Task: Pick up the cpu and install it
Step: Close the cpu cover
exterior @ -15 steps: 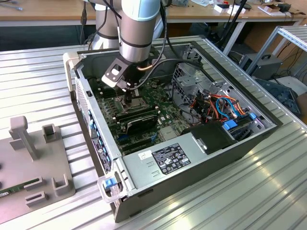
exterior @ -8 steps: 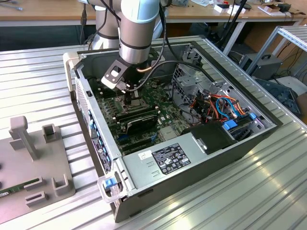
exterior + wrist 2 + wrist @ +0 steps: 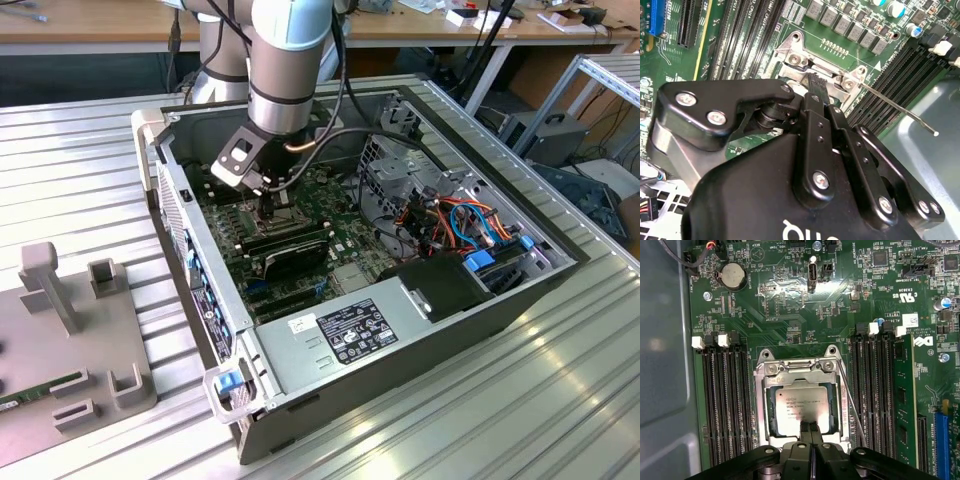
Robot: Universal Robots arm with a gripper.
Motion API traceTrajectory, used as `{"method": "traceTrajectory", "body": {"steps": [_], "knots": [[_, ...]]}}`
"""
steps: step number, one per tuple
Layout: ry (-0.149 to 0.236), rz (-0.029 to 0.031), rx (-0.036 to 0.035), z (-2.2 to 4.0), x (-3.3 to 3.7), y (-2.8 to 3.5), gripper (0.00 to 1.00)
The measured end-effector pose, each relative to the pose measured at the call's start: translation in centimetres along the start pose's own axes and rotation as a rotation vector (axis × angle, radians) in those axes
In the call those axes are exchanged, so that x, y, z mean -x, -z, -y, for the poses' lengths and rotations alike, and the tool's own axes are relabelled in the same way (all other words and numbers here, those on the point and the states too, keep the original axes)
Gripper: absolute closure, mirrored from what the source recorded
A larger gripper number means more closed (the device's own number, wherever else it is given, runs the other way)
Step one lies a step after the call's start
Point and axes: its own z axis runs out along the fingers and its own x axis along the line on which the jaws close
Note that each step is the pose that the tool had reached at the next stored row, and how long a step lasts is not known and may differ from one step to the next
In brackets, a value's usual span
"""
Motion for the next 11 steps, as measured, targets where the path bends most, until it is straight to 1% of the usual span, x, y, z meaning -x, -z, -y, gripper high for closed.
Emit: {"method": "traceTrajectory", "body": {"steps": [6, 11], "knots": [[0.000, 0.0005, -0.0002, 0.06, 0.02, -0.20, 0.89], [0.000, -0.0001, 0.0001, 0.07, 0.00, -0.23, 0.89]]}}
